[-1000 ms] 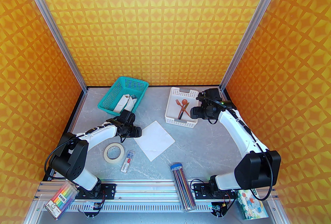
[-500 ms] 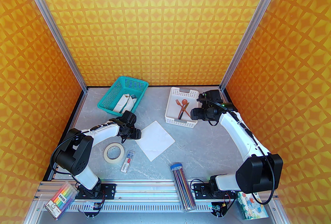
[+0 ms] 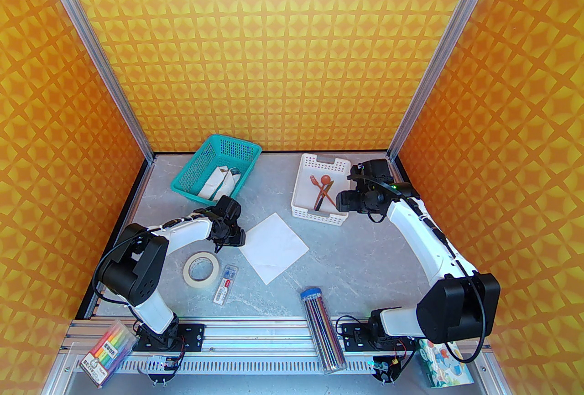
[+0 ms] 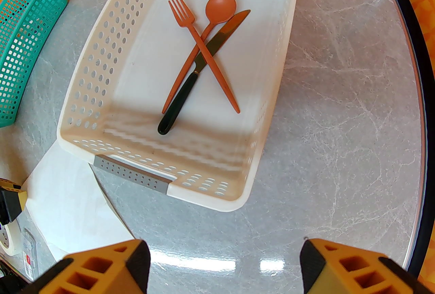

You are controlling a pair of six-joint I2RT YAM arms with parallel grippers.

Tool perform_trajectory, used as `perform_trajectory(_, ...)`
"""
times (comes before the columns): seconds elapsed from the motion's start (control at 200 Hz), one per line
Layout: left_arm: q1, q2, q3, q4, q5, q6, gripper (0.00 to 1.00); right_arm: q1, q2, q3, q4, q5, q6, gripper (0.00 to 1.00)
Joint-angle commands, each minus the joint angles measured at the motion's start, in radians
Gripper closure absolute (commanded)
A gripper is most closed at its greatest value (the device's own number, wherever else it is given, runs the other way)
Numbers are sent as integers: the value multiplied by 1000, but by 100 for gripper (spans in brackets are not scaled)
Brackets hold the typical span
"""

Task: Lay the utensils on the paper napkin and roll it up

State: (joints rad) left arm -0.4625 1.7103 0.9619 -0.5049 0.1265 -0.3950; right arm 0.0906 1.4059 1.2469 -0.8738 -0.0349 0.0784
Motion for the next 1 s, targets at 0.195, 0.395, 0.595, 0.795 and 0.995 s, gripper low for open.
perform_trajectory(0.195, -2, -13, -2, 7, -16, -29, 91, 5, -33, -24, 23, -14, 23, 22)
perform_trajectory(0.395, -2, -88, -61, 34, -16, -100, 100, 5, -38, -24, 27, -19, 24, 22)
perform_trajectory(0.595, -2, -209, -178, 126, -15, -289, 100, 4, -38, -28, 34, -40, 37, 23)
perform_trajectory(0.795, -4, -325, -285, 196, -14, -424, 100, 4, -17, -26, 37, -64, 48, 24)
perform_trajectory(0.995, -30, -397, -370, 270, -15, -537, 100, 21, 44, 19, 31, -60, 47, 29)
